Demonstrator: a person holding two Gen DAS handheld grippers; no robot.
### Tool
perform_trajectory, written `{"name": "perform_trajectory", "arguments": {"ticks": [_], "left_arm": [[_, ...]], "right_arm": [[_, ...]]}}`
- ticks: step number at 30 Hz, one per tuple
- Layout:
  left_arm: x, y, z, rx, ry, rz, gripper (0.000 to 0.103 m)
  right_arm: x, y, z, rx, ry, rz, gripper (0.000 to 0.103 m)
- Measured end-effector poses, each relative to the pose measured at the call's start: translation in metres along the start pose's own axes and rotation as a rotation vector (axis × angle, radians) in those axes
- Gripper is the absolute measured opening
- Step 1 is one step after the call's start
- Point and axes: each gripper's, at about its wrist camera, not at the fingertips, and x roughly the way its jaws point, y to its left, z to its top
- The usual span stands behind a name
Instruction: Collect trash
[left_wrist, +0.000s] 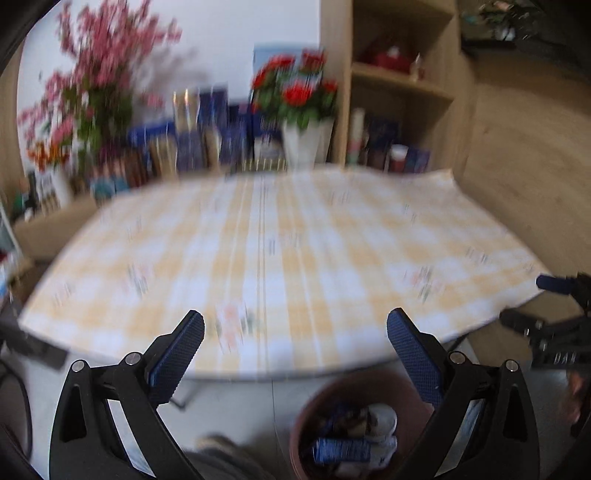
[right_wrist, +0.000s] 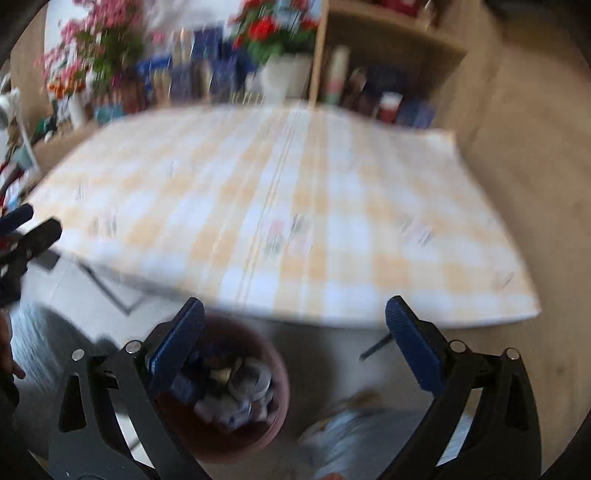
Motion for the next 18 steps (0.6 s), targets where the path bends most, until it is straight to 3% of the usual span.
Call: {"name": "perform_trajectory", "arguments": {"ticks": [4,8,12,18], "left_arm": [[-0.045,-0.001,0.050,0.030,-0.134,-0.030,0.097],[-0.081,-0.009,0.091,0.080,-0.219,-0.004,0.097],[-0.104,-0.019,0.107,0.123,-0.255,0.004,0.097],[-0.124,-0.030,0.109,0.150,-0.280,0.022,0.097]], "right_arm": [[-0.055,-0.018,0.047,0.041,-0.140,-0.028,0.097],[-0.098,-0.032,0.074,0.080,-0.247,-0.027,0.097],[-0.128,-0.038,0.091,0.110,-0.319,-0.020,0.097],[-0.145,-0.035,0.096,0.111,-0.352,-0.009,0.097]]}}
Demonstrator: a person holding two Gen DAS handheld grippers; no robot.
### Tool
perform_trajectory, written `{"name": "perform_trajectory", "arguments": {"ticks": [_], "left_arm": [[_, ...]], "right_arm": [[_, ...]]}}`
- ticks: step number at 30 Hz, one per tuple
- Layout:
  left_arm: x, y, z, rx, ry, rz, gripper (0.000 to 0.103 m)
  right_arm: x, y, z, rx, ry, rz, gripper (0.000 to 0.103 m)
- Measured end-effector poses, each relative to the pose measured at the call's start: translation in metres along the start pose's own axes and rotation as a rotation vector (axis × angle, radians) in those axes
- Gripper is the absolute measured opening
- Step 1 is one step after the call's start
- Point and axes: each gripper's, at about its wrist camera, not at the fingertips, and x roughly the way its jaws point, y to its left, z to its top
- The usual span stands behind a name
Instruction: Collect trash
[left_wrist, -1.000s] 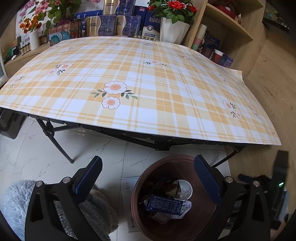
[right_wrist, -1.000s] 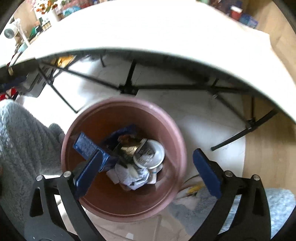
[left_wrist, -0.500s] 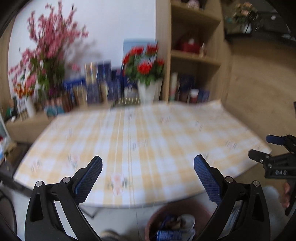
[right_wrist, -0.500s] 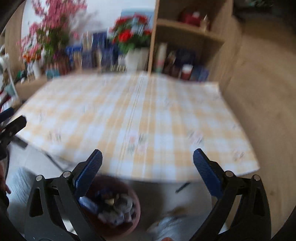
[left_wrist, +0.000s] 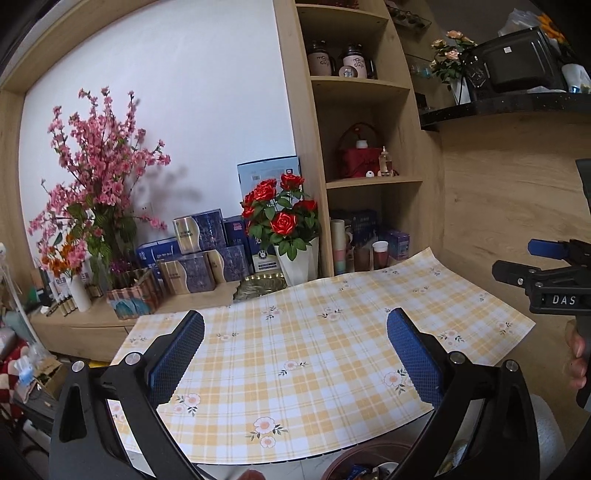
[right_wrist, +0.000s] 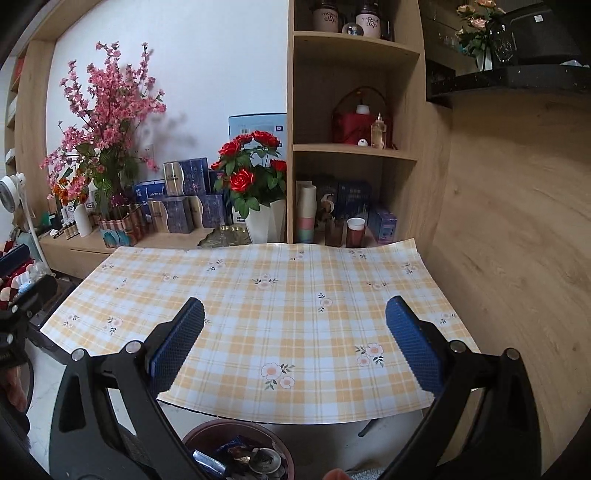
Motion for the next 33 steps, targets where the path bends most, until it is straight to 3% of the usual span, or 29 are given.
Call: {"name": "perform_trajectory", "arguments": {"ticks": [9,14,33], "left_arm": [[-0.015,-0.001,0.004,-0.032,-0.005,-0.002,0.097],[-0.015,0.010,0.004,-0.109,0.029,-0.054,0.097],[-0.018,0.023,0.004,-0.109,0.019,0.017,0.097]], "right_arm": [[-0.007,0.013,-0.004,-0.022,0.007,0.020,0.097],[-0.009,0.018,-0.005,-0.030,0.007,0.031,0.097],[-0.008,0.024,-0.006,-0.037,0.014,0.048,0.097]]}}
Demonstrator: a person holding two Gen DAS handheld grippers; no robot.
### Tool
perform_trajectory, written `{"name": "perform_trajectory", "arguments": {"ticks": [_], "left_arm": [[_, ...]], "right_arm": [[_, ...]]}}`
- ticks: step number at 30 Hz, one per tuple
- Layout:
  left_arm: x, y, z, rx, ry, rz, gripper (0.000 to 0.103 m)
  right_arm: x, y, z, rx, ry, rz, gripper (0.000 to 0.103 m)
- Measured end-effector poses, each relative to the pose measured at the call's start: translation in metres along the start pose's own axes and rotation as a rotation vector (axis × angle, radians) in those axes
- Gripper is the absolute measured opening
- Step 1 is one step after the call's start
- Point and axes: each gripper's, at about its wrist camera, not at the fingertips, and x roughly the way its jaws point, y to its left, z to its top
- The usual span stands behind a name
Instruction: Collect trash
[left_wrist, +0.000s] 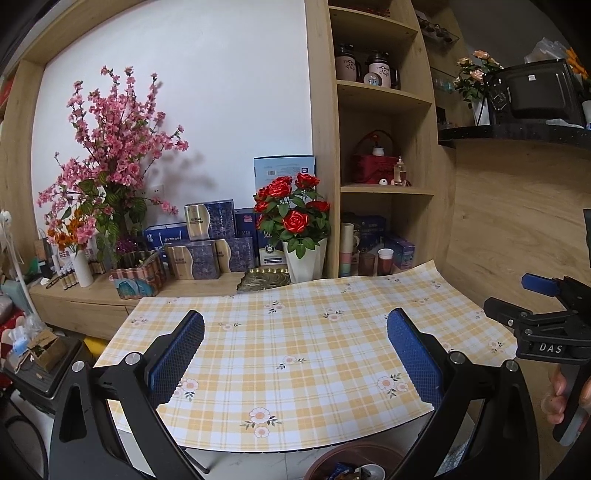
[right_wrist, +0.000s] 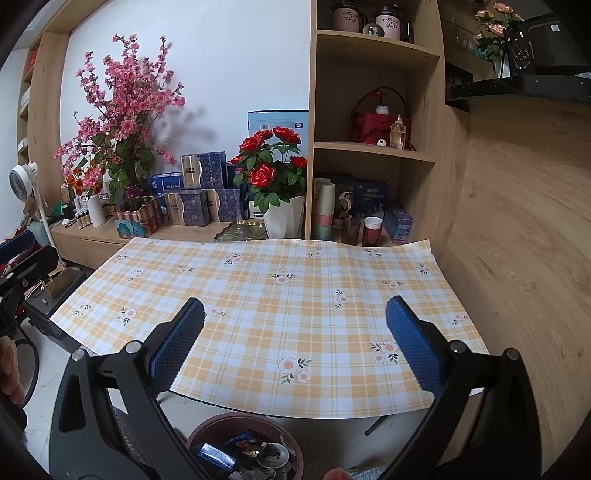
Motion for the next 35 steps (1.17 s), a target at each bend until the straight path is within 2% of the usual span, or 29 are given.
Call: {"name": "perform_trajectory", "arguments": {"ticks": [35], "left_arm": [[0.0022,-0.0043,-0.0001,0.050,-0.012,0.099,0.097]], "right_arm": [[0.0008,-0.0006,0.0005,0.002,0.007,0.002,0.097]]}}
